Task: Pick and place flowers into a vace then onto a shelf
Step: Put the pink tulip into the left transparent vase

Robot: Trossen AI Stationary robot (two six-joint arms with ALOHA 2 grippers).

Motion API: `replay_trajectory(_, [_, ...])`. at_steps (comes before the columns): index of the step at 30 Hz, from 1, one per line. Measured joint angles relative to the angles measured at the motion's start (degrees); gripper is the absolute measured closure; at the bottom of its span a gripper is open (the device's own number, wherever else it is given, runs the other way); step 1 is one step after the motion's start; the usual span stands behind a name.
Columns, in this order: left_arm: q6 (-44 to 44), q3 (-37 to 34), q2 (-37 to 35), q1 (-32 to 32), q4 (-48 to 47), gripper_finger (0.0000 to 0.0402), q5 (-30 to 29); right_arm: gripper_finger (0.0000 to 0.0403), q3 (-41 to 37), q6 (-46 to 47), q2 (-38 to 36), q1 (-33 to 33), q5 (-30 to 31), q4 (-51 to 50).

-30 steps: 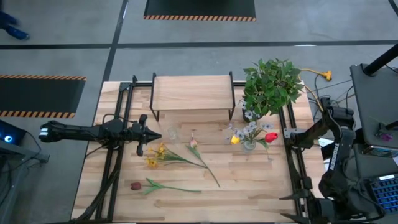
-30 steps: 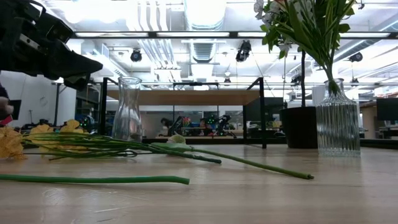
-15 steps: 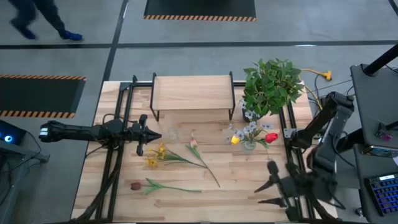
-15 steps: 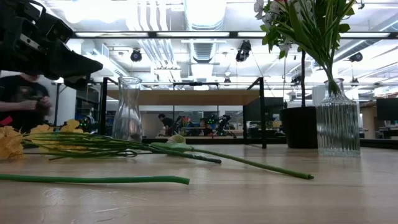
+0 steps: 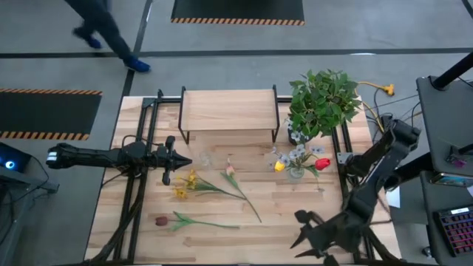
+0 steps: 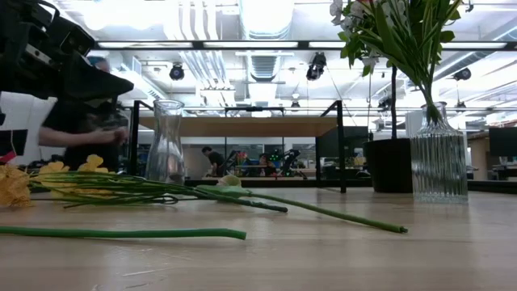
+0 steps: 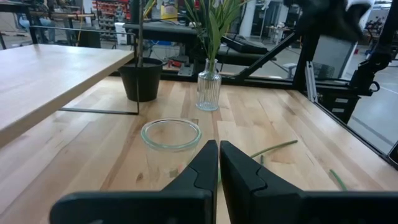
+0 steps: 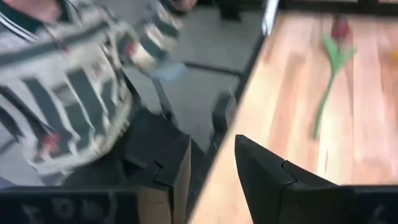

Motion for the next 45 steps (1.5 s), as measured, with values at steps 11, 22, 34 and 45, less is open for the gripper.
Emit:
replay_trajectory(11, [0.0,0.0,-0.09,0.0,0.01,0.0402,0.0,0.0324,-7.53,14.08,8.88,-0.49,-0.55,-0.19])
replay_trajectory(22, [0.0,0.0,-0.09,0.01,0.54,0.0402,-0.05,0.0335,-17.4,17.78,3.35,2.69,4.21,1.86])
replay_trajectory(34, [0.02,0.0,-0.09,0.02,2.6,0.0402,-0.03,0.0335,-39.66,0.93,-19.0,-0.38,-5.31,26.25])
replay_trajectory(45, [0.04,0.0,-0.09,0.02,7.23,0.0402,-0.24,0.0336,-53.71,-15.51,-35.4,-9.9,-17.2,39.26])
